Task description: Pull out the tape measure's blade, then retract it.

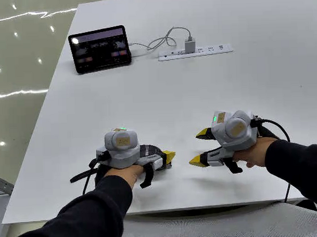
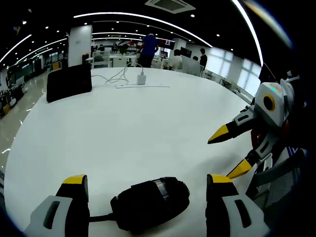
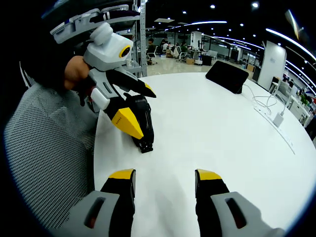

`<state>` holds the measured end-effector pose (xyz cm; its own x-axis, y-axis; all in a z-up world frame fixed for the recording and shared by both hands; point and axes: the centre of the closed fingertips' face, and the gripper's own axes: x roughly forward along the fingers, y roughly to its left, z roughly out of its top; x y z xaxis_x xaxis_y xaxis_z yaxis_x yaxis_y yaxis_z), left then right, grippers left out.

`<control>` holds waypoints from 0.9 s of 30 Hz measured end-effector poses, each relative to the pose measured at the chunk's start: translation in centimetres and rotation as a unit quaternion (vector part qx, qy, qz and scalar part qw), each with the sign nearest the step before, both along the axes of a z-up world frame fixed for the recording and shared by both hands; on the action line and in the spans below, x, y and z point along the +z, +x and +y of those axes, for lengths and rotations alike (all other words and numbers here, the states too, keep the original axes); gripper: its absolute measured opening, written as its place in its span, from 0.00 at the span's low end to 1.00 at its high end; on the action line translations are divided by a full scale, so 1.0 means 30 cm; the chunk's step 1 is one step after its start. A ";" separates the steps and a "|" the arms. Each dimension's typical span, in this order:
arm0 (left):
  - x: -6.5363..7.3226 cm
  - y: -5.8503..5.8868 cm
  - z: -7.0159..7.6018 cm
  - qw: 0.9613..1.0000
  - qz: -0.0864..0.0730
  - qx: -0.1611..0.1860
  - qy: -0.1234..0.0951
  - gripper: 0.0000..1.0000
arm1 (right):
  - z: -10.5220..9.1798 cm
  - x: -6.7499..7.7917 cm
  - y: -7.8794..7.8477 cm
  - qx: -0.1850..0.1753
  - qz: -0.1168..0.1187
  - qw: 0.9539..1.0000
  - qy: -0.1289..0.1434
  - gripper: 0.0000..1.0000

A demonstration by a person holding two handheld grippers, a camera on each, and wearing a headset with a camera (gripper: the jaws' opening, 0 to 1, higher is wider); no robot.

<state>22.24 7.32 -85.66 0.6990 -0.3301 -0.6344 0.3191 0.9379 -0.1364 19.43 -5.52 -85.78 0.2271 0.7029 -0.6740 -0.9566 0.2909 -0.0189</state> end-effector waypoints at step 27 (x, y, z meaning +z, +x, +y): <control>0.111 -0.134 0.220 0.988 -0.037 -0.152 -0.006 1.00 | -0.310 0.067 -0.052 -0.070 -0.015 0.997 0.012 0.65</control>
<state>18.23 13.93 -82.34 0.6106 -0.5390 -0.5802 0.5956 0.7954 -0.1121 17.87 -14.82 -83.77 0.3439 0.6792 -0.6484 -0.9057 0.4221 -0.0383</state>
